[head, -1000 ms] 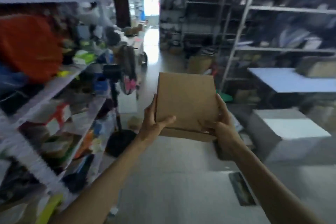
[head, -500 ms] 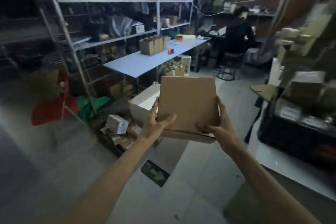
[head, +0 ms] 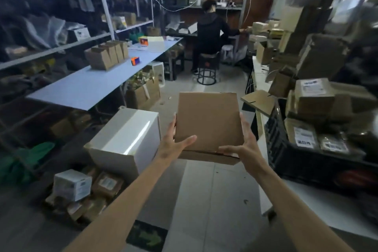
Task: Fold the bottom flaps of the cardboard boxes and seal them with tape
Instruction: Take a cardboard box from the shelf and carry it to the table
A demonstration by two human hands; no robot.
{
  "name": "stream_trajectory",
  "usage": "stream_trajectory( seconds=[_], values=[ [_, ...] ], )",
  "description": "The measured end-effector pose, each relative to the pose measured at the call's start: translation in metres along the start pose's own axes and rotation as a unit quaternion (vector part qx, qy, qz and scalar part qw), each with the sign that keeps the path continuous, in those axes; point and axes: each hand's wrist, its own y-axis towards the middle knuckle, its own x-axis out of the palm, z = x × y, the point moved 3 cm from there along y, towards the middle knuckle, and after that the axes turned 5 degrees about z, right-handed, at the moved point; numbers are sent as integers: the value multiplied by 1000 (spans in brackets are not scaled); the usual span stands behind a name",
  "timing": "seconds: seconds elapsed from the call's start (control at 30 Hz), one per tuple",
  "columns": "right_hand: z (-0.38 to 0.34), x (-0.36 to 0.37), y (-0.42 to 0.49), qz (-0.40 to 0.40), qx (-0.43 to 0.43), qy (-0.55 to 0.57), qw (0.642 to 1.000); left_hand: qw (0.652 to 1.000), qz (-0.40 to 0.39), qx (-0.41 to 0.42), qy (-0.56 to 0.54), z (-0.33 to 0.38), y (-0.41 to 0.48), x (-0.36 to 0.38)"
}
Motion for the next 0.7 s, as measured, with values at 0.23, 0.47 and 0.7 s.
stream_trajectory(
  seconds=[0.23, 0.47, 0.7],
  values=[
    [6, 10, 122, 53, 19, 7, 998, 1000, -19, 0, -17, 2, 138, 4],
    [30, -19, 241, 94, 21, 26, 995, 999, -41, 13, 7, -3, 268, 48],
    [68, -61, 371, 83, 8, 55, 995, 1000, -25, 9, -2, -6, 389, 100]
  ],
)
